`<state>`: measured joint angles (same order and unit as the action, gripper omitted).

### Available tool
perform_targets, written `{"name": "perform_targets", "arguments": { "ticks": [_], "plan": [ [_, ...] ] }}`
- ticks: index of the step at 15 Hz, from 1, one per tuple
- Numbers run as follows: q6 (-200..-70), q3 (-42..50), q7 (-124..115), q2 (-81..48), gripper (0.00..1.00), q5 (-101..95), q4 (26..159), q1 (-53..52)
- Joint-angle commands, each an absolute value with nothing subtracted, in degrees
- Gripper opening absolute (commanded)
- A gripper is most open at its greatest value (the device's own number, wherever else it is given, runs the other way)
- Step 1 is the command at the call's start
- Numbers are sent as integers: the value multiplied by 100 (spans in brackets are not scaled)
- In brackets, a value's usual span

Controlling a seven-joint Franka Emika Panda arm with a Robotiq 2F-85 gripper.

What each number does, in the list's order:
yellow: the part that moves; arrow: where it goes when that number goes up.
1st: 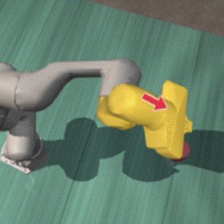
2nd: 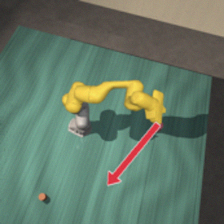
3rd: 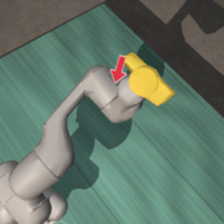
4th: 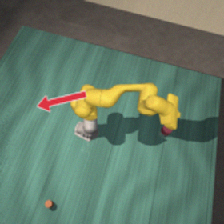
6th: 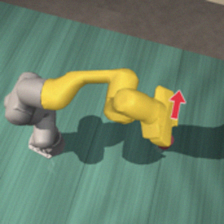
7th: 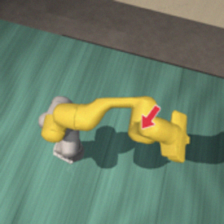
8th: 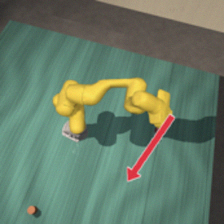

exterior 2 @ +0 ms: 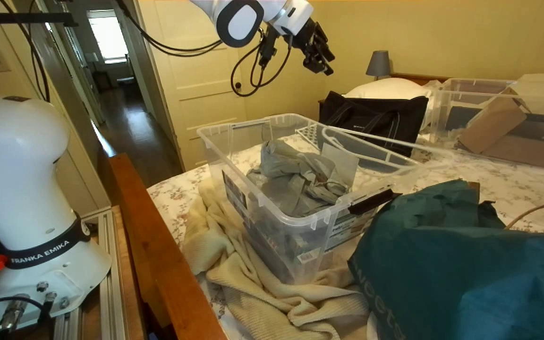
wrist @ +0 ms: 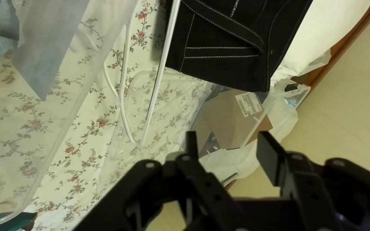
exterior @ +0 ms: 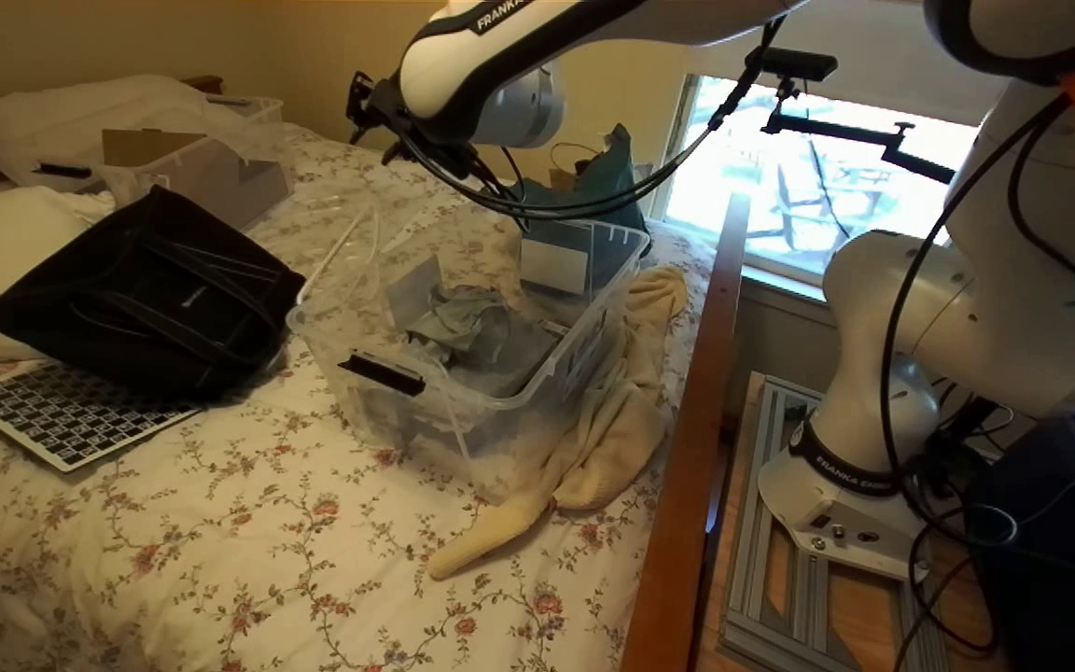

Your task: Remove the white hanger from the clear container and put it on the bed.

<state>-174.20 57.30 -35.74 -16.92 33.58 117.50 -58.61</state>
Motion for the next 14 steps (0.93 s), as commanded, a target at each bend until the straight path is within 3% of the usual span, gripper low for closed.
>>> {"name": "perform_targets", "arguments": {
  "ticks": [1, 4, 14],
  "plan": [
    [-17167, 5270, -3608, -2147, 82, 3610, 11208, -5254],
    [-16957, 5097, -3600, -2188, 99, 3529, 11074, -4987],
    [-16113, 5630, -3685, -2037, 100, 3035, 11319, -5230]
  ]
}}
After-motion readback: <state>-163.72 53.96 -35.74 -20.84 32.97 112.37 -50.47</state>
